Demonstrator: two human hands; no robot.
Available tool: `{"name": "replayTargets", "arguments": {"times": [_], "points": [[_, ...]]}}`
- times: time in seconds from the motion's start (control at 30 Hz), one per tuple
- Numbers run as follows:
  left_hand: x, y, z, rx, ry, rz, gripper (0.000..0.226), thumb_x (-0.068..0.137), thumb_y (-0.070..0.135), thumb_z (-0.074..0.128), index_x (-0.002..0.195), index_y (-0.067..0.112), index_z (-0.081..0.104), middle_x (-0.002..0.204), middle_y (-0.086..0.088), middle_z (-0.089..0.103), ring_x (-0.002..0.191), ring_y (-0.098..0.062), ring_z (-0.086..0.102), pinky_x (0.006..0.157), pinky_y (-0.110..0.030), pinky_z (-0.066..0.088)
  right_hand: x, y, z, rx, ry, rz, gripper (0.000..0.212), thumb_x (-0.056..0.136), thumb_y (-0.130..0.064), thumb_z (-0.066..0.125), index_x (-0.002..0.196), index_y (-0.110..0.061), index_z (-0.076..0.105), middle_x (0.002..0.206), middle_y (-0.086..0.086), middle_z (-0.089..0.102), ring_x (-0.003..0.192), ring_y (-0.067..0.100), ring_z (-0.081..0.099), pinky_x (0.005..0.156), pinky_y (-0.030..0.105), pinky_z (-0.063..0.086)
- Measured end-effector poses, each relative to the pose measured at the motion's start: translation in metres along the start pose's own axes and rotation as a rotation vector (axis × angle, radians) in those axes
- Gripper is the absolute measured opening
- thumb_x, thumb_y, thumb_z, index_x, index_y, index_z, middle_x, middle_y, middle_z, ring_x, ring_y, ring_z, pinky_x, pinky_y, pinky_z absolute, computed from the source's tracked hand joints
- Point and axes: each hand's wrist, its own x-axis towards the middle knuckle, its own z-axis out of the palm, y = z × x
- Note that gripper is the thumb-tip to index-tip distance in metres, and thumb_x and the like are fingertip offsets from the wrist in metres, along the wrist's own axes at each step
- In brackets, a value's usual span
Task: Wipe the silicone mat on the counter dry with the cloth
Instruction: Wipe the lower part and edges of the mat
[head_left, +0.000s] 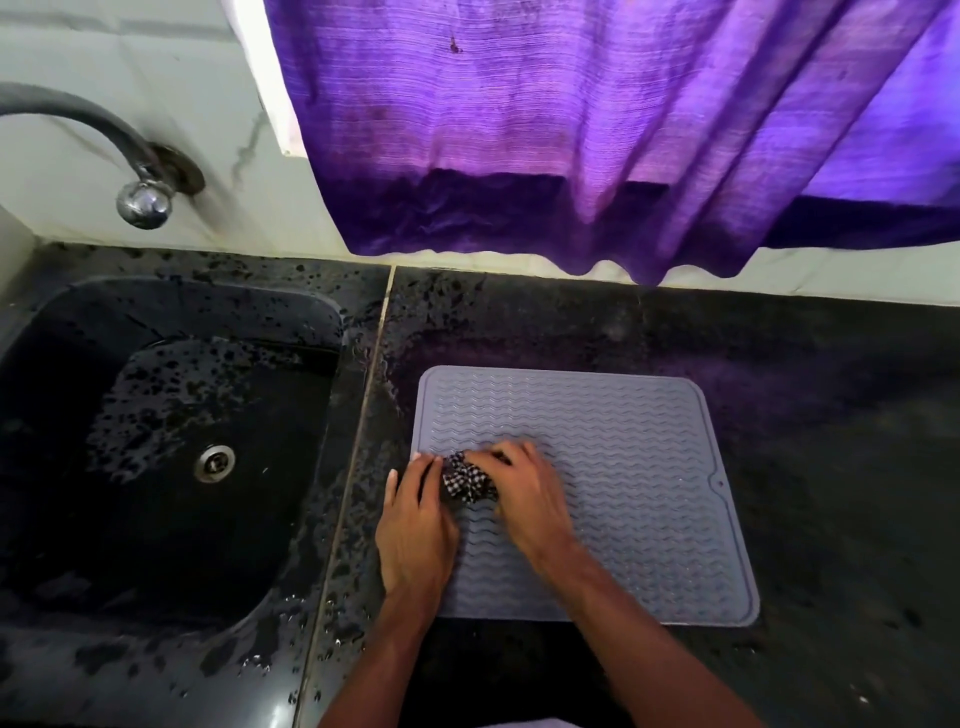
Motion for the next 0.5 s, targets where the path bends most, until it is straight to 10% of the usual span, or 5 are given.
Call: {"name": "replayTargets", "arguments": {"times": [0.5], "points": [[-0.002,0.001,0.006,0.017,-0.038,-0.012,0.043,0.097,0.016,0.039,0.13,0.0,0.062,0.135,-0.015,0.06,0.126,-0.031,0.058,0.106,-0.046,0.049,-0.092,0.183,-0.108,-0.277,0.057,0.409,0.064,0.059,0.012,0.068,0.113,-0.021,0.068,0.106,0.009,0.064,0.091,0.034,0.055,0.071,0.044,0.054]]}}
